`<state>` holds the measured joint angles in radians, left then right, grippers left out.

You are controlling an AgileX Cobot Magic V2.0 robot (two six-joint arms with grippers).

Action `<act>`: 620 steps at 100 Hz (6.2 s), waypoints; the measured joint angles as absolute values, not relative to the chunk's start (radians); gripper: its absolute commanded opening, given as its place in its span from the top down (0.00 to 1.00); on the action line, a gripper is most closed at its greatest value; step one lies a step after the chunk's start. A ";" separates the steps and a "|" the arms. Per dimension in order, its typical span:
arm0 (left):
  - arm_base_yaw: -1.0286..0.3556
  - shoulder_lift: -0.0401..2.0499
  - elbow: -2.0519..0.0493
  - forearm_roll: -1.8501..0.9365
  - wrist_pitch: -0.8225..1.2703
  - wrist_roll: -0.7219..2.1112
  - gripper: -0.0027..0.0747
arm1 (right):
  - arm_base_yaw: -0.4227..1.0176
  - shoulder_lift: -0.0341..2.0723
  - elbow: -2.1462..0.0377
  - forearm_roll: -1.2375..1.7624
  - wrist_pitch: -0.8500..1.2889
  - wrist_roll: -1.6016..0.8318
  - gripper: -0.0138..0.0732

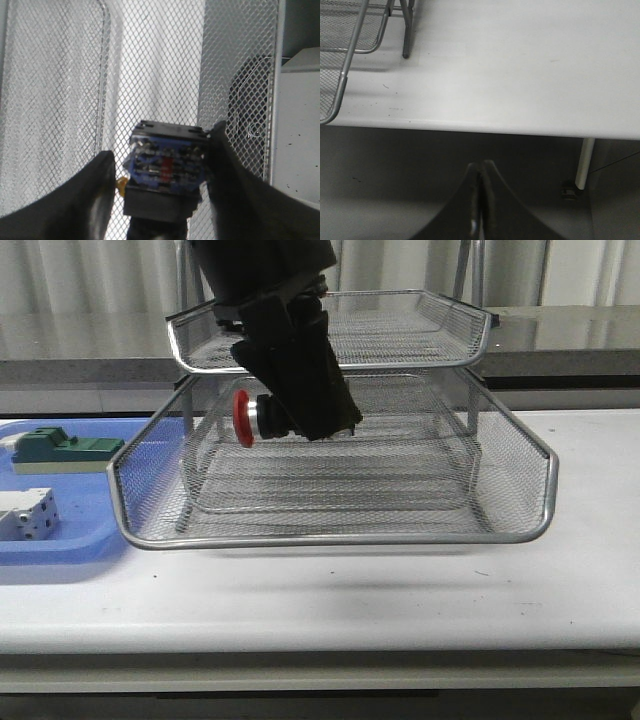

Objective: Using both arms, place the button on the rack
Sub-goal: 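Carry the button over the pulled-out tier and release it there, then withdraw the left gripper back above the tray, then push the middle tier back into the rack with the right gripper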

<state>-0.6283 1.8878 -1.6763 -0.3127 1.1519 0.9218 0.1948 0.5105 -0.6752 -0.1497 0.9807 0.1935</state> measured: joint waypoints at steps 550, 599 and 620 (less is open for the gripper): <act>-0.055 0.261 -0.241 -0.639 0.116 0.564 0.99 | 0.478 1.109 -0.675 0.195 0.654 0.097 0.92; -0.055 0.261 -0.241 -0.639 0.116 0.564 0.99 | 0.688 1.319 -0.682 0.253 0.441 0.096 0.91; -0.055 0.261 -0.241 -0.639 0.116 0.564 0.99 | 0.695 1.365 -0.682 0.261 0.371 0.096 0.91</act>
<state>-0.0551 0.2605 -0.2407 -0.6389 0.1160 0.5636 0.6952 1.3654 -0.6823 0.2612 0.3713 0.0963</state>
